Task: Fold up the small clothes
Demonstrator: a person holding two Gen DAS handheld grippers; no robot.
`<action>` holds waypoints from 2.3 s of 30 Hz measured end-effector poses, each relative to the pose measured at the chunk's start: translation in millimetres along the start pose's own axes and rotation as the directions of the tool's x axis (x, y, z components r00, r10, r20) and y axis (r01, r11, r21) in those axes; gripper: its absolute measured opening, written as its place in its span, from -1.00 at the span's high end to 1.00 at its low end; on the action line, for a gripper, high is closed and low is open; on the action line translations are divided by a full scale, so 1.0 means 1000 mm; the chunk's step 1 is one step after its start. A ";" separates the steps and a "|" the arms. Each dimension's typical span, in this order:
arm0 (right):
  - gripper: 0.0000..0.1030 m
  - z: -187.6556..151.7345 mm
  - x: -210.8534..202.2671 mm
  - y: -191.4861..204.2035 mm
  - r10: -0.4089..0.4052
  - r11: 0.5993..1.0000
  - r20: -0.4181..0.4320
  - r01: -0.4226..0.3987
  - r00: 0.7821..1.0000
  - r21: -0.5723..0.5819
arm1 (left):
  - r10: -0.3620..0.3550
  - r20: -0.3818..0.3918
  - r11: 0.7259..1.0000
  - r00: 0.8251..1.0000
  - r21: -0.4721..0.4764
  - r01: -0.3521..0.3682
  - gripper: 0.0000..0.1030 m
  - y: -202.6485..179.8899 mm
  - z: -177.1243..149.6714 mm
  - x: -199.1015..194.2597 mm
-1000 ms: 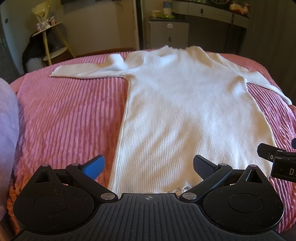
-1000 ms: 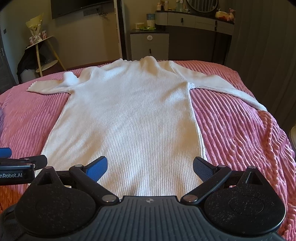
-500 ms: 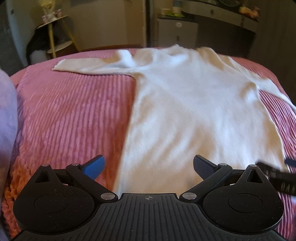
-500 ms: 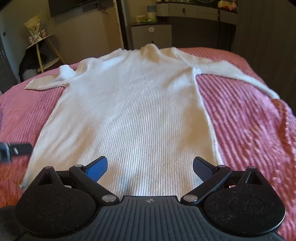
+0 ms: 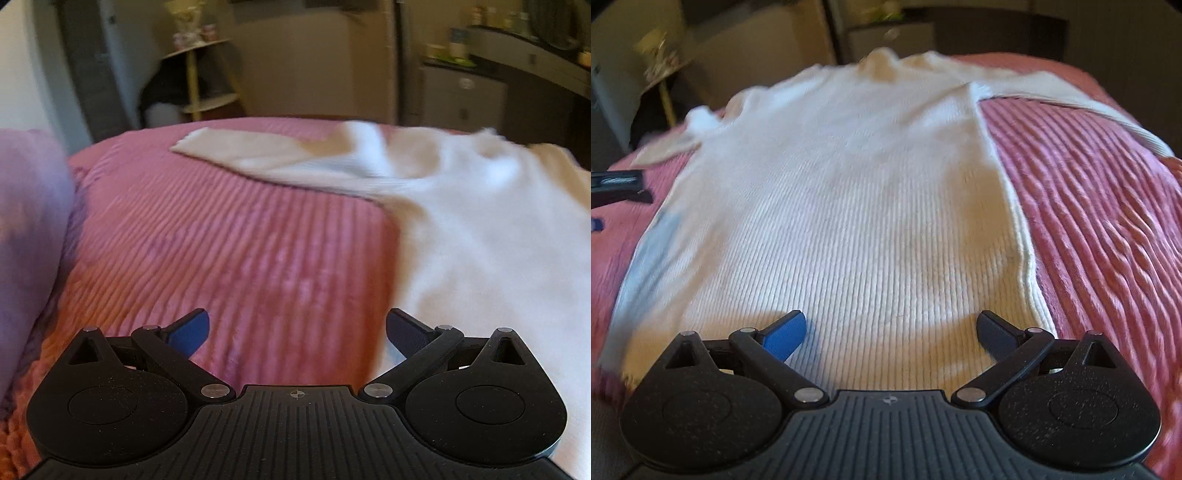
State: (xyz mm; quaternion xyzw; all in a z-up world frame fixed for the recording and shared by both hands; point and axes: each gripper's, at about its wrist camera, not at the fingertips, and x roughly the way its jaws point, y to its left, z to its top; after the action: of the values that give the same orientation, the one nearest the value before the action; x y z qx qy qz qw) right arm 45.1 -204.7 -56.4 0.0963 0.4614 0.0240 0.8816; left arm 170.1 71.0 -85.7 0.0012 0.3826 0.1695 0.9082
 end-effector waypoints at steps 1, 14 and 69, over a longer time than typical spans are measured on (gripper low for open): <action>-0.92 0.009 -0.006 -0.015 0.059 0.997 0.020 -0.060 0.998 0.058 | 0.024 -0.001 1.000 1.000 -0.002 -0.024 -1.00 0.002 -0.002 0.008; -0.23 0.116 -0.001 -0.317 -0.345 0.577 0.281 -0.033 0.896 0.816 | 0.006 0.159 0.996 0.987 -0.090 0.008 -1.00 0.028 -0.030 0.044; 0.40 0.105 0.100 -0.153 0.163 0.636 0.506 -0.482 0.847 0.602 | -0.629 0.048 0.752 0.776 -0.215 0.623 -0.72 -0.091 0.114 0.095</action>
State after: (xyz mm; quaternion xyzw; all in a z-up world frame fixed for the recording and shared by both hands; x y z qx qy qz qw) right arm 181.5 -357.2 -108.0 0.5140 0.2152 -0.0150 0.8302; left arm 338.9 28.7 -83.1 -0.2293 0.3522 -0.1031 0.9015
